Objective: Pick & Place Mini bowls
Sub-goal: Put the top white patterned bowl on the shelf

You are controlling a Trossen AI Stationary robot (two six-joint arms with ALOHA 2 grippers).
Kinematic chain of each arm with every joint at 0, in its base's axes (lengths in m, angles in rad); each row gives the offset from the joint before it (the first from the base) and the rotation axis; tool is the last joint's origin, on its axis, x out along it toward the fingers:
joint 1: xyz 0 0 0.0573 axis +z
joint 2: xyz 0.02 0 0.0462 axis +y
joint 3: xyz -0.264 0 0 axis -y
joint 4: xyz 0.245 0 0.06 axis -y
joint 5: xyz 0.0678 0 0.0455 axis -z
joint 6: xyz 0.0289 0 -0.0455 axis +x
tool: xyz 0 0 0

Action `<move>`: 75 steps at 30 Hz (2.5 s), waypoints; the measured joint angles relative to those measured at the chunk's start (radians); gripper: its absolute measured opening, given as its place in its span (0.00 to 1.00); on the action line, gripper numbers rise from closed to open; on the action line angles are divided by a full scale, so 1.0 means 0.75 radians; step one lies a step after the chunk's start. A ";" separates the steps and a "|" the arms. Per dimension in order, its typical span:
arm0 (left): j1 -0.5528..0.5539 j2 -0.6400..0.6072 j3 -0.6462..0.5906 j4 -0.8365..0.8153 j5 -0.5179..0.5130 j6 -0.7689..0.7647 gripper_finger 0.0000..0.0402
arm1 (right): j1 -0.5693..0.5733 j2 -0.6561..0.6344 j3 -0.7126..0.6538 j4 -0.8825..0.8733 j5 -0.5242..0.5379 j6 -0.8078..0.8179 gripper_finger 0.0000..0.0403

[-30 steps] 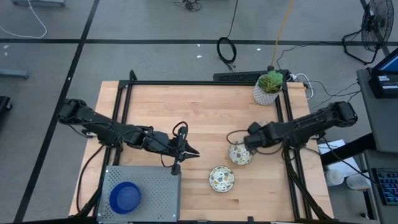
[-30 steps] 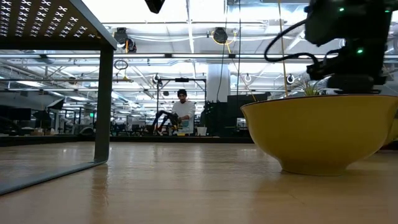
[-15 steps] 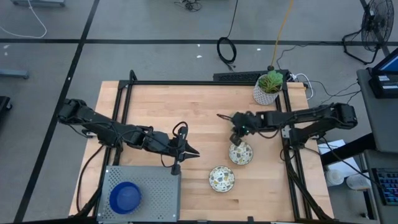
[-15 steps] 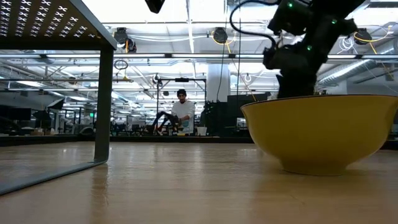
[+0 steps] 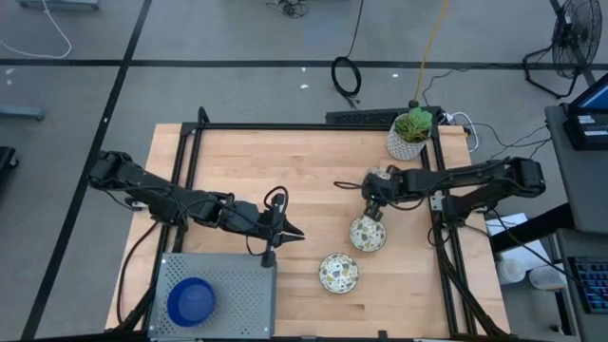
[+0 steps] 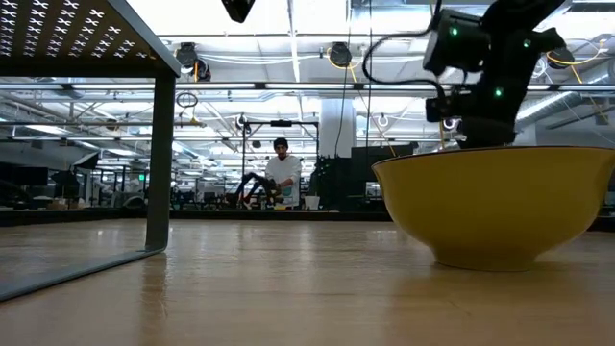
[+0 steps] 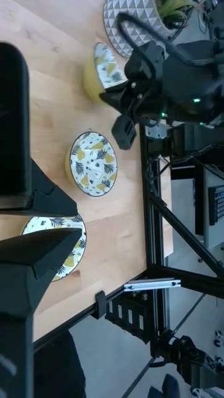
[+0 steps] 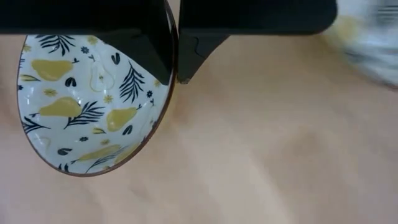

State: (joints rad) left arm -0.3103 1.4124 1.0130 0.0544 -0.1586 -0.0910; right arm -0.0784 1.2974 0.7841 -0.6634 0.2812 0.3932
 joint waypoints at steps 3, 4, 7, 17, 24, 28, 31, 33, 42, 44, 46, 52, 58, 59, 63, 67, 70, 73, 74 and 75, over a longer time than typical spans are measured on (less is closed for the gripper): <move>0.000 0.000 0.000 0.000 0.000 0.000 0.12 | 0.001 0.000 0.002 -0.013 0.041 0.003 0.00; 0.000 0.000 0.000 0.000 0.000 0.000 0.12 | 0.001 0.005 0.003 -0.024 0.038 0.003 0.00; 0.000 0.000 0.000 0.000 0.000 0.000 0.12 | 0.003 0.009 0.004 -0.040 0.030 0.005 0.00; 0.000 0.000 0.000 -0.001 0.000 -0.014 0.12 | 0.002 0.009 0.003 0.005 -0.118 0.093 0.22; 0.000 0.000 0.000 -0.002 0.000 -0.001 0.12 | -0.046 -0.046 0.003 -0.002 -0.133 0.196 0.40; 0.000 0.000 0.000 -0.002 0.000 -0.001 0.12 | -0.130 -0.112 0.004 -0.047 -0.133 0.299 0.43; 0.000 0.000 0.000 -0.002 0.000 -0.001 0.12 | -0.213 -0.159 0.005 -0.137 -0.133 0.394 0.42; 0.000 0.000 0.000 -0.002 0.000 -0.002 0.12 | -0.281 -0.178 0.005 -0.233 -0.132 0.447 0.41; 0.000 0.000 0.000 -0.011 0.000 -0.002 0.12 | -0.482 -0.178 0.005 -0.429 -0.066 0.474 0.41; 0.000 0.000 0.000 -0.011 0.000 -0.002 0.12 | -0.482 -0.175 0.005 -0.394 -0.067 0.464 0.41; 0.000 0.000 0.000 -0.011 0.000 -0.001 0.12 | -0.482 -0.164 0.005 -0.371 -0.067 0.463 0.40; 0.000 0.000 0.000 -0.011 0.000 -0.002 0.12 | -0.482 -0.100 0.005 -0.359 -0.110 0.463 0.40; 0.000 0.000 0.000 -0.012 0.000 -0.003 0.12 | -0.481 -0.064 0.005 -0.320 -0.135 0.458 0.40; 0.000 0.000 0.000 -0.011 0.000 -0.003 0.12 | -0.481 -0.063 0.005 -0.309 -0.135 0.458 0.40; 0.000 0.000 0.000 -0.013 0.000 -0.003 0.12 | -0.481 -0.063 0.005 -0.298 -0.138 0.460 0.40; 0.000 0.000 0.000 -0.015 0.000 -0.007 0.12 | -0.481 -0.063 0.001 -0.295 -0.138 0.474 0.40; 0.000 0.000 0.000 -0.019 0.000 -0.008 0.12 | -0.481 -0.063 -0.034 -0.241 -0.152 0.477 0.40; 0.000 0.000 0.000 -0.021 0.000 -0.012 0.12 | -0.490 -0.063 -0.076 -0.183 -0.203 0.457 0.40; 0.000 0.000 0.000 -0.021 0.000 -0.012 0.12 | -0.495 -0.063 -0.083 -0.173 -0.205 0.451 0.40; 0.000 0.000 0.000 -0.020 0.000 -0.011 0.12 | -0.500 -0.063 -0.084 -0.168 -0.204 0.446 0.40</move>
State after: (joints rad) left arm -0.3100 1.4124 1.0130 0.0391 -0.1589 -0.0990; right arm -0.4532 1.2499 0.7212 -0.7894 0.1282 0.7277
